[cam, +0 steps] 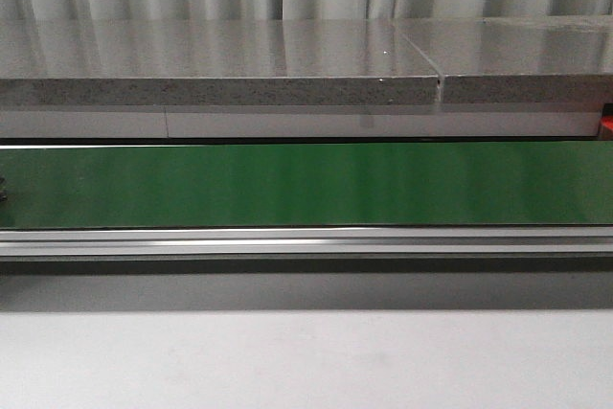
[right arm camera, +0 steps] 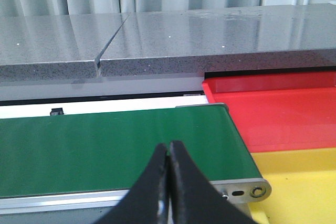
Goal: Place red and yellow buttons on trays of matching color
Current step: 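Place the yellow button on the belt and open the left gripper, then grasp a red button beside the belt with the left gripper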
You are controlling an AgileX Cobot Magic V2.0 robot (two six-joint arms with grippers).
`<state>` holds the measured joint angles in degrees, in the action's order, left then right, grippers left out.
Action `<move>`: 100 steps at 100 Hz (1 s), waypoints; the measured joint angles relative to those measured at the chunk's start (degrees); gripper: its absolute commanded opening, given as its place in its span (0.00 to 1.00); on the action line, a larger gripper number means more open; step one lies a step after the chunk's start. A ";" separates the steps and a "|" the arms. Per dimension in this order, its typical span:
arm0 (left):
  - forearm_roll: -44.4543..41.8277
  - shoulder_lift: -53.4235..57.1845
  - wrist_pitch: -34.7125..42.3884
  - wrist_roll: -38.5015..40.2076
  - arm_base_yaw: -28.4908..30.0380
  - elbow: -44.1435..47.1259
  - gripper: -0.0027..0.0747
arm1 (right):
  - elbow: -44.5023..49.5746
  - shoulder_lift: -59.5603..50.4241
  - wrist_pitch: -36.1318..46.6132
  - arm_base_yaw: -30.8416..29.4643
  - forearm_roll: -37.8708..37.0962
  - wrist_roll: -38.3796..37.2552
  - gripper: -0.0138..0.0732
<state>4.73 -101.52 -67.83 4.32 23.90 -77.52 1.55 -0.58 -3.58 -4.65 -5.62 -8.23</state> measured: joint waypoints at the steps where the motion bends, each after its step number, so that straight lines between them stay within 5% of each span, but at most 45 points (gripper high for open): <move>1: 0.00 -0.10 0.01 0.00 0.00 0.00 0.68 | 0.00 0.00 0.00 0.00 0.00 0.00 0.08; 56: -0.68 -4.73 3.71 0.36 0.00 -0.12 0.68 | 0.00 0.00 0.00 0.00 0.00 0.00 0.08; 100: -0.68 -4.73 4.33 0.36 0.00 -0.12 0.43 | 0.00 0.00 0.00 0.00 0.00 0.00 0.08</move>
<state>4.06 -106.24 -63.51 4.69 23.90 -77.64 1.55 -0.58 -3.58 -4.65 -5.62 -8.23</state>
